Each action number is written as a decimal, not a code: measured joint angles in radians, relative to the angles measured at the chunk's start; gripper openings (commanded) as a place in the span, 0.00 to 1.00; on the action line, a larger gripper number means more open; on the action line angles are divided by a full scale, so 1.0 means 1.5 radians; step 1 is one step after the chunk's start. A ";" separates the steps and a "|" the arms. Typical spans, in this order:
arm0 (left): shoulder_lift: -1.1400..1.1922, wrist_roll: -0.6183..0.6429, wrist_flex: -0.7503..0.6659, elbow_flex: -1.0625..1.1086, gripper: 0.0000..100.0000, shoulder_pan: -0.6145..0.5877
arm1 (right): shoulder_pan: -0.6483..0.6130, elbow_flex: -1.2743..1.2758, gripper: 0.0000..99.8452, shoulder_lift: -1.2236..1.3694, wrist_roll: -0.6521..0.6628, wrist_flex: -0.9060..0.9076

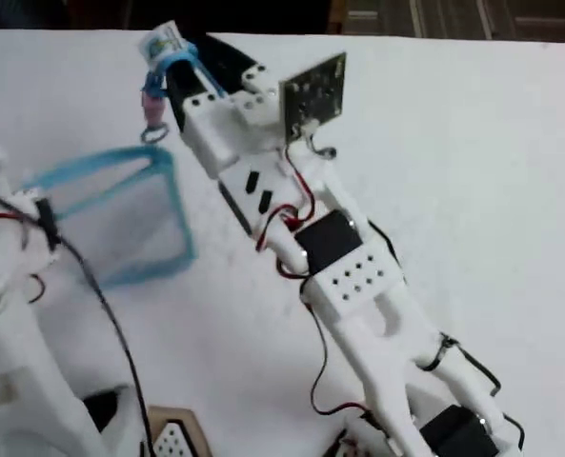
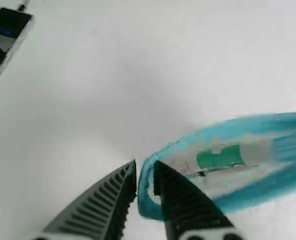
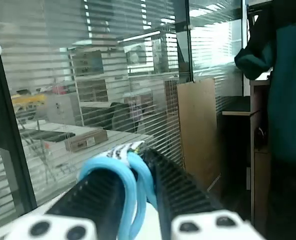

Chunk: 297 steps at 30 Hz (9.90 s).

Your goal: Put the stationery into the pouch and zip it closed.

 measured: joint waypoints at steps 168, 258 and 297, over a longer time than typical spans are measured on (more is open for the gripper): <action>-0.289 0.232 -0.010 0.090 0.25 0.595 | 0.042 0.064 0.02 -0.326 0.089 0.337; -0.439 0.160 0.051 0.042 0.02 0.498 | 0.342 -1.096 0.11 0.617 0.111 0.884; -0.140 -0.174 -0.496 0.253 0.02 0.367 | 0.104 -0.254 0.02 -0.452 0.188 1.105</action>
